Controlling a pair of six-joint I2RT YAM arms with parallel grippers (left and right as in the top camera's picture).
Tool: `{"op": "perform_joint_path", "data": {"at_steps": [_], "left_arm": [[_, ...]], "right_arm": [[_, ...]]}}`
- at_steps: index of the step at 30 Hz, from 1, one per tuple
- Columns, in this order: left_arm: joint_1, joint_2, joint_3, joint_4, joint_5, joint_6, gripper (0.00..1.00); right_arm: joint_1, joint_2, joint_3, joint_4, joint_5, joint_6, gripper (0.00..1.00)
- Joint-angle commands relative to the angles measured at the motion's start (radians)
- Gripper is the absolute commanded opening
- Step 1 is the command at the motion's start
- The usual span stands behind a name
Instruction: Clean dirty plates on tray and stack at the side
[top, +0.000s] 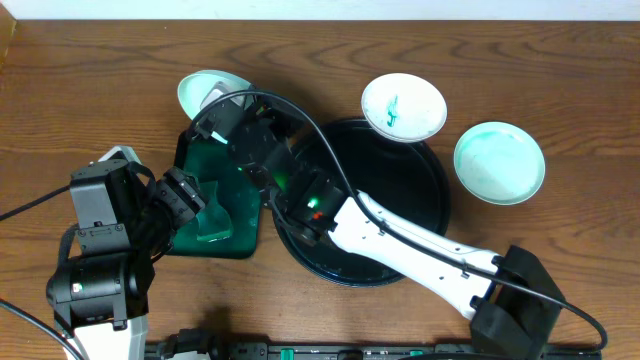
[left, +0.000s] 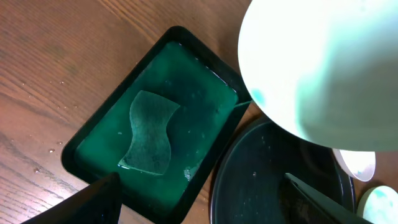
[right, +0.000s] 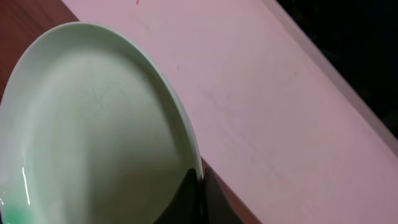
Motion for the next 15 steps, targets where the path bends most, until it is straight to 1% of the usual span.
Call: {"op": "perform_joint_path", "data": {"at_steps": [1, 15], "left_arm": [[0.004, 0.001, 0.022, -0.003, -0.002, 0.006, 0.8], [0.004, 0.001, 0.022, -0.003, -0.002, 0.006, 0.8]], "right_arm": [[0.028, -0.026, 0.02, 0.005, 0.014, -0.078, 0.01], [0.035, -0.026, 0.02, -0.004, 0.008, -0.079, 0.01]]}}
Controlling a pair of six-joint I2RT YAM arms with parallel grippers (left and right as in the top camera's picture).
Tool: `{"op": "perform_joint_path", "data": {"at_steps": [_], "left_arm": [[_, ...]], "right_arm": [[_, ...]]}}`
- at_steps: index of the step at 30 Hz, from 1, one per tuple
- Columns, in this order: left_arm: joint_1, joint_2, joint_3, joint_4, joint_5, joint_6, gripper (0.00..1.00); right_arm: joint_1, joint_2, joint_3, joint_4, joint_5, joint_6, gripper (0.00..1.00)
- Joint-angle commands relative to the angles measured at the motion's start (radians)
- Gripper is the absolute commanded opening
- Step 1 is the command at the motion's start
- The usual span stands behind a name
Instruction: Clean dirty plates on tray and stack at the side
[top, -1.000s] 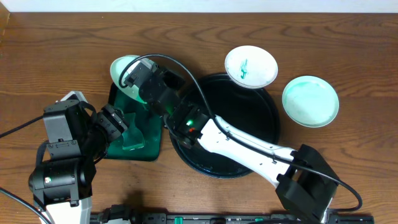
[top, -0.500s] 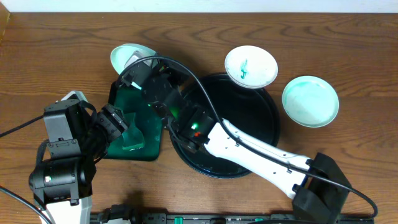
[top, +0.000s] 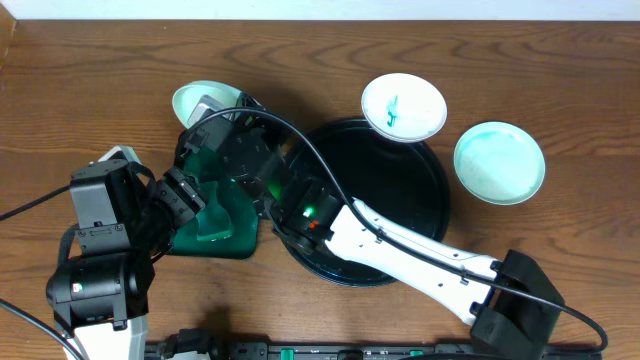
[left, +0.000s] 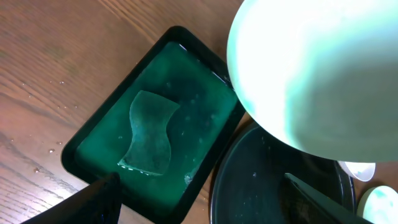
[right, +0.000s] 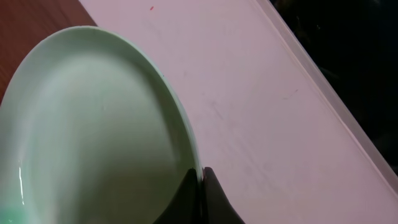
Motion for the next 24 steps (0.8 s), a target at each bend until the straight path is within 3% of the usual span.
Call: {"op": "perform_joint_path", "data": {"at_steps": [1, 24], "left_arm": [[0.004, 0.001, 0.022, -0.003, -0.002, 0.006, 0.8], [0.004, 0.001, 0.022, -0.003, -0.002, 0.006, 0.8]], "right_arm": [[0.006, -0.023, 0.02, 0.001, 0.008, -0.011, 0.01], [0.005, -0.023, 0.02, -0.013, -0.014, 0.004, 0.01]]}}
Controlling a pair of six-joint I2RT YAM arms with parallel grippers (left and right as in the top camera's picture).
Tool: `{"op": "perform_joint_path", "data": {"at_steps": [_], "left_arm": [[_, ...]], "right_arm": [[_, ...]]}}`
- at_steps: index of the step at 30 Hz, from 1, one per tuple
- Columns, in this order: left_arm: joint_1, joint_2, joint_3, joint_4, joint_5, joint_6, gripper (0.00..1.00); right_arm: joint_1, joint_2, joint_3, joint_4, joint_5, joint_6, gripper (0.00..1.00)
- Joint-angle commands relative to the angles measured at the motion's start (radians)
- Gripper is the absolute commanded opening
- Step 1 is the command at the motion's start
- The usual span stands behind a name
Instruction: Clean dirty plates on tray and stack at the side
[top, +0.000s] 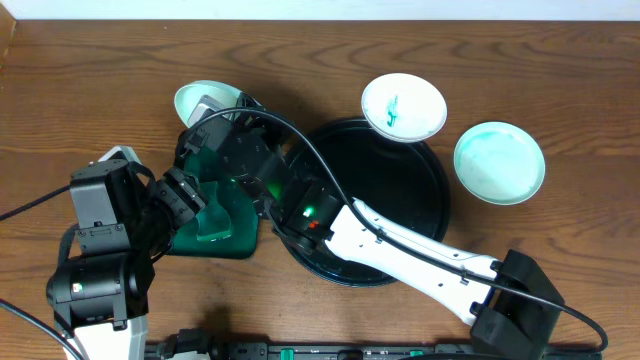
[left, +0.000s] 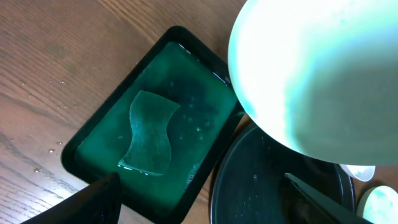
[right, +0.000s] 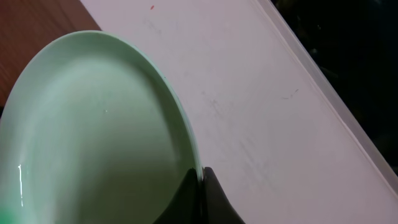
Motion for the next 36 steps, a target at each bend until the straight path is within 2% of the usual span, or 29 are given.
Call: {"op": "perform_joint_path", "data": {"at_steps": [1, 3, 6, 8, 9, 11, 12, 14, 15, 17, 18, 20, 22, 24, 25, 27, 30, 31, 34, 36], "left_arm": [[0.004, 0.001, 0.022, -0.003, -0.002, 0.006, 0.8], [0.004, 0.001, 0.022, -0.003, -0.002, 0.006, 0.8], [0.004, 0.001, 0.022, -0.003, -0.002, 0.006, 0.8], [0.004, 0.001, 0.022, -0.003, -0.002, 0.006, 0.8], [0.004, 0.001, 0.022, -0.003, -0.002, 0.006, 0.8], [0.004, 0.001, 0.022, -0.003, -0.002, 0.006, 0.8], [0.004, 0.001, 0.022, -0.003, -0.002, 0.006, 0.8], [0.004, 0.001, 0.022, -0.003, -0.002, 0.006, 0.8], [0.004, 0.001, 0.022, -0.003, -0.002, 0.006, 0.8], [0.004, 0.001, 0.022, -0.003, -0.002, 0.006, 0.8], [0.004, 0.001, 0.022, -0.003, -0.002, 0.006, 0.8], [0.004, 0.001, 0.022, -0.003, -0.002, 0.006, 0.8], [0.004, 0.001, 0.022, -0.003, -0.002, 0.006, 0.8], [0.004, 0.001, 0.022, -0.003, -0.002, 0.006, 0.8], [0.004, 0.001, 0.022, -0.003, -0.002, 0.006, 0.8], [0.004, 0.001, 0.022, -0.003, -0.002, 0.006, 0.8], [0.004, 0.001, 0.022, -0.003, -0.002, 0.006, 0.8], [0.004, 0.001, 0.022, -0.003, -0.002, 0.006, 0.8], [0.004, 0.001, 0.022, -0.003, -0.002, 0.006, 0.8], [0.004, 0.001, 0.022, -0.003, -0.002, 0.006, 0.8]], "right_arm": [[0.005, -0.023, 0.02, -0.006, -0.014, 0.003, 0.01], [-0.001, -0.023, 0.02, 0.008, -0.002, -0.003, 0.01], [-0.008, -0.023, 0.02, -0.009, -0.049, 0.074, 0.01], [-0.008, -0.023, 0.02, -0.053, -0.1, 0.038, 0.01], [-0.01, -0.023, 0.02, -0.047, -0.061, 0.034, 0.01], [-0.02, -0.023, 0.02, -0.01, 0.02, 0.123, 0.01], [-0.022, -0.023, 0.02, -0.018, -0.012, 0.169, 0.01], [-0.014, -0.023, 0.02, -0.072, -0.132, 0.077, 0.01], [-0.014, -0.019, 0.019, -0.072, -0.11, 0.037, 0.01], [-0.024, -0.018, 0.019, -0.028, 0.013, 0.089, 0.01], [-0.032, -0.019, 0.019, -0.03, 0.0, 0.167, 0.01], [-0.036, -0.019, 0.019, -0.093, -0.158, 0.116, 0.01], [-0.04, -0.015, 0.019, -0.092, -0.1, 0.083, 0.01], [-0.049, -0.015, 0.019, -0.077, -0.009, 0.24, 0.01], [-0.053, -0.016, 0.019, -0.111, -0.077, 0.307, 0.01], [-0.06, -0.015, 0.019, -0.171, -0.24, 0.233, 0.01], [-0.079, -0.014, 0.019, -0.153, -0.097, 0.341, 0.01], [-0.093, -0.014, 0.02, -0.154, -0.122, 0.424, 0.01], [-0.132, -0.014, 0.02, -0.217, -0.367, 0.48, 0.01], [-0.166, -0.015, 0.02, -0.261, -0.402, 0.62, 0.01]]}}
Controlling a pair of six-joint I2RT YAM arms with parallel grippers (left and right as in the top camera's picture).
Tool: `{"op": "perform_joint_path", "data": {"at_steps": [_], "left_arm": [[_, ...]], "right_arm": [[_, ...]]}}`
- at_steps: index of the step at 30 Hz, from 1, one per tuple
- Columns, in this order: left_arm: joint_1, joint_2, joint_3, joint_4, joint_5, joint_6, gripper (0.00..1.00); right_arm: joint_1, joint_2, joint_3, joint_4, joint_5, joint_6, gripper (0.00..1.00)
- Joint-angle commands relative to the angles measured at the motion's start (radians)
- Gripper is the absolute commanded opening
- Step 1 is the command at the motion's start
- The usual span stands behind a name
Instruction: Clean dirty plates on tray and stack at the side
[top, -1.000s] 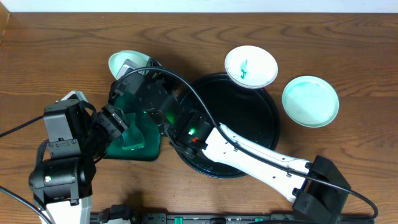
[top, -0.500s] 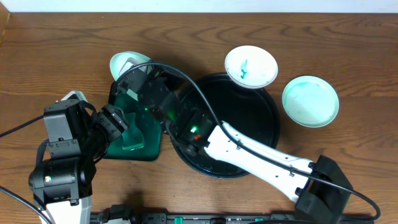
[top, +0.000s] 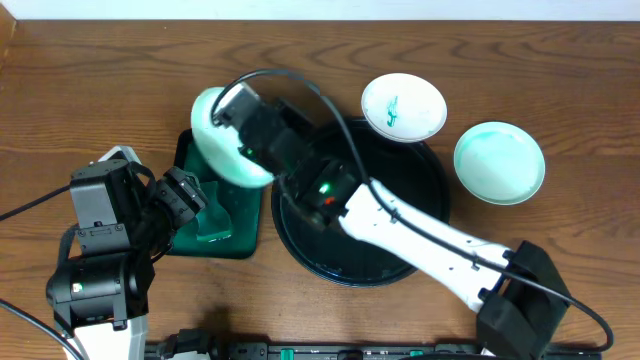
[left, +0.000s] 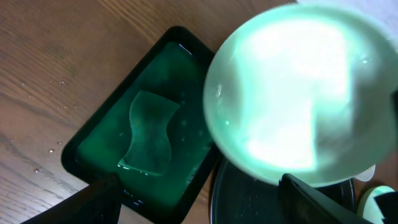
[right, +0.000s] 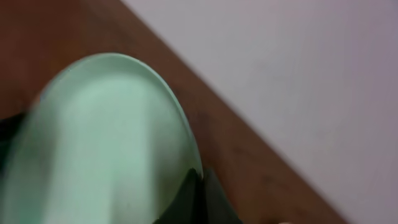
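Observation:
My right gripper (right: 200, 182) is shut on the rim of a pale green plate (right: 106, 143). It holds the plate tilted in the air over the far right corner of the green wash basin (top: 190, 150). In the overhead view this plate (top: 222, 150) hides part of the basin. A sponge (left: 149, 134) lies in the basin's green water. My left gripper (left: 199, 211) hangs open over the basin's near edge, below the plate (left: 292, 106). A white plate with a green smear (top: 403, 106) rests on the far rim of the round black tray (top: 420, 210).
A plate smeared all over with green (top: 499, 162) lies on the wooden table to the right of the tray. My right arm (top: 420, 235) stretches across the tray. Water drops dot the wood left of the basin.
My right gripper has brought the plate from behind the basin's far edge to over its far right corner, nearer the tray and turned more face-on to the left wrist camera. The left arm stayed still.
My right gripper held the green plate by its rim behind the basin's far edge, and it shifted a little to the left there. It stayed so for a moment. Now the plate hangs over the basin's far right corner. My left gripper stayed open throughout.

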Motion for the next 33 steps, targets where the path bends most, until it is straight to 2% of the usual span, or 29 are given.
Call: {"op": "perform_joint_path", "data": {"at_steps": [1, 5, 9, 13, 16, 22, 27, 33], "left_arm": [[0.004, 0.001, 0.022, -0.003, -0.002, 0.006, 0.8], [0.004, 0.001, 0.022, -0.003, -0.002, 0.006, 0.8], [0.004, 0.001, 0.022, -0.003, -0.002, 0.006, 0.8], [0.004, 0.001, 0.022, -0.003, -0.002, 0.006, 0.8], [0.004, 0.001, 0.022, -0.003, -0.002, 0.006, 0.8], [0.004, 0.001, 0.022, -0.003, -0.002, 0.006, 0.8], [0.004, 0.001, 0.022, -0.003, -0.002, 0.006, 0.8], [0.004, 0.001, 0.022, -0.003, -0.002, 0.006, 0.8]], "right_arm": [[-0.072, -0.012, 0.009, -0.043, -0.156, 0.279, 0.01], [-0.215, -0.043, 0.01, -0.129, -0.442, 0.444, 0.01], [-0.409, -0.108, 0.01, -0.258, -0.677, 0.5, 0.01], [-0.633, -0.186, 0.01, -0.447, -0.727, 0.5, 0.01], [-0.867, -0.239, 0.01, -0.628, -0.746, 0.499, 0.01], [-1.213, -0.216, -0.013, -0.844, -0.744, 0.476, 0.01], [-1.379, -0.187, -0.122, -0.861, -0.722, 0.465, 0.01], [-1.419, -0.171, -0.349, -0.623, -0.671, 0.5, 0.01]]}}
